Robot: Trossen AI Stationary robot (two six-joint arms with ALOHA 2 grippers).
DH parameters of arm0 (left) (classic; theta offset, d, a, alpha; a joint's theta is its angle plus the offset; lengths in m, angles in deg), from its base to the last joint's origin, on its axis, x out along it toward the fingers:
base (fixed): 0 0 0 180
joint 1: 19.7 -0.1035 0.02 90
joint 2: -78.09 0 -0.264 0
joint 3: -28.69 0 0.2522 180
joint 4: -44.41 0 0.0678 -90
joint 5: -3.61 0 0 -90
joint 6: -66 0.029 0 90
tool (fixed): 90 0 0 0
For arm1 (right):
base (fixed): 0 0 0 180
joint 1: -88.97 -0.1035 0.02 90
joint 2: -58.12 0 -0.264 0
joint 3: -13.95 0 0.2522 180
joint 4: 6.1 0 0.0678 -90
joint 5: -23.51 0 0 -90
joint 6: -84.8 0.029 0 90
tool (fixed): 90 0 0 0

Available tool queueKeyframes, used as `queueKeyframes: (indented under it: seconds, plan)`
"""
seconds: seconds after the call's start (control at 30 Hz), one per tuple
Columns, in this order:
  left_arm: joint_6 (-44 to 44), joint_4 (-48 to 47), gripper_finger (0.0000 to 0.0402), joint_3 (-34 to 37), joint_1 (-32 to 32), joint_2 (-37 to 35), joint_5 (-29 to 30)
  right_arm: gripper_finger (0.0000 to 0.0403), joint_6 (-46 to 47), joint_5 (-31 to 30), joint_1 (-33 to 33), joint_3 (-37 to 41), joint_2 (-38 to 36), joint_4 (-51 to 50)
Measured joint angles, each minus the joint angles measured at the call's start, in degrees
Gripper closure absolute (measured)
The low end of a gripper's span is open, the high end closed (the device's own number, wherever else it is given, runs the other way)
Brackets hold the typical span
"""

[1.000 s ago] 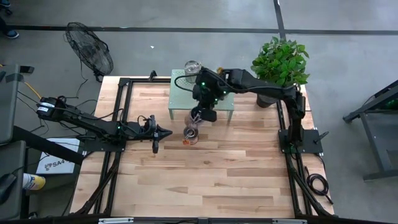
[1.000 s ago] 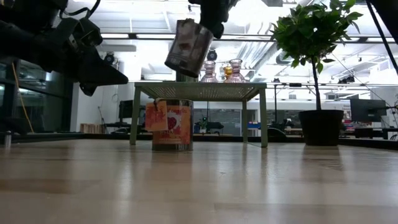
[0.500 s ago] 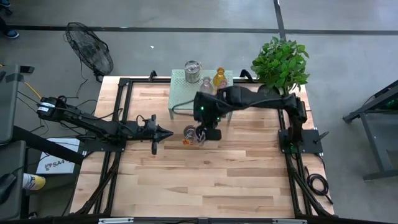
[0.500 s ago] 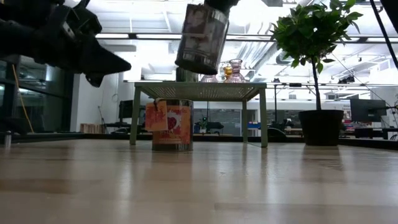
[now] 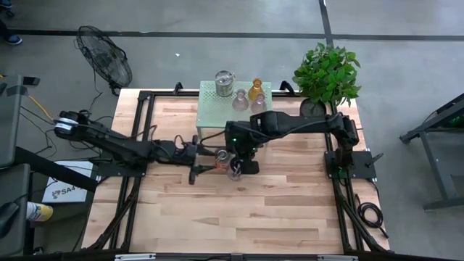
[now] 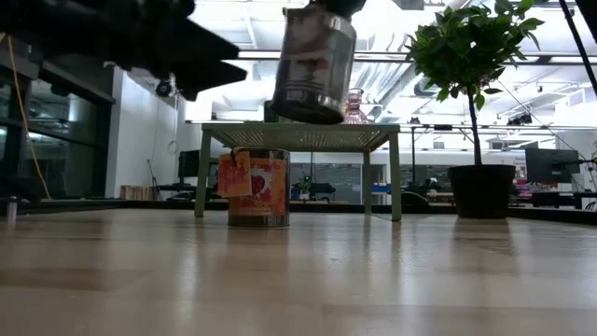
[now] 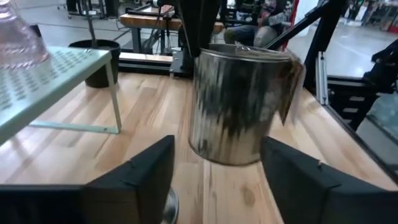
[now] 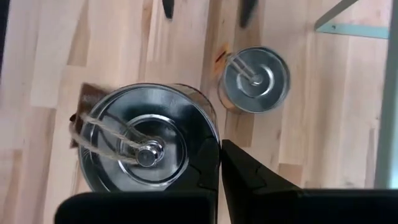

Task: Pick & Place candle stick holders
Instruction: Put the brown scented candle on the shelf

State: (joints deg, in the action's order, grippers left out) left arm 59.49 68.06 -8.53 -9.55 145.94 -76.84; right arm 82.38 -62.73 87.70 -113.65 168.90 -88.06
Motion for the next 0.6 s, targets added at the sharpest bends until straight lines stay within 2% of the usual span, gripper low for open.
queueKeyframes:
  seconds: [0.33, 0.5, 0.6]
  plan:
    - [2.4, -1.3, 0.0093, -9.4, 0.0, 11.1, 3.1, 0.0403, -0.5, -0.2, 0.1, 0.0, 0.0, -0.7]
    - [2.4, -1.7, 0.0061, -12.2, 0.0, 13.0, 3.0, 0.0403, -1.1, 0.0, 0.1, 0.0, 0.0, -1.4]
    - [2.4, -1.4, 0.0047, -13.3, 0.0, 13.6, 0.1, 0.0403, -1.1, -0.5, 0.1, 0.0, 0.0, -1.4]
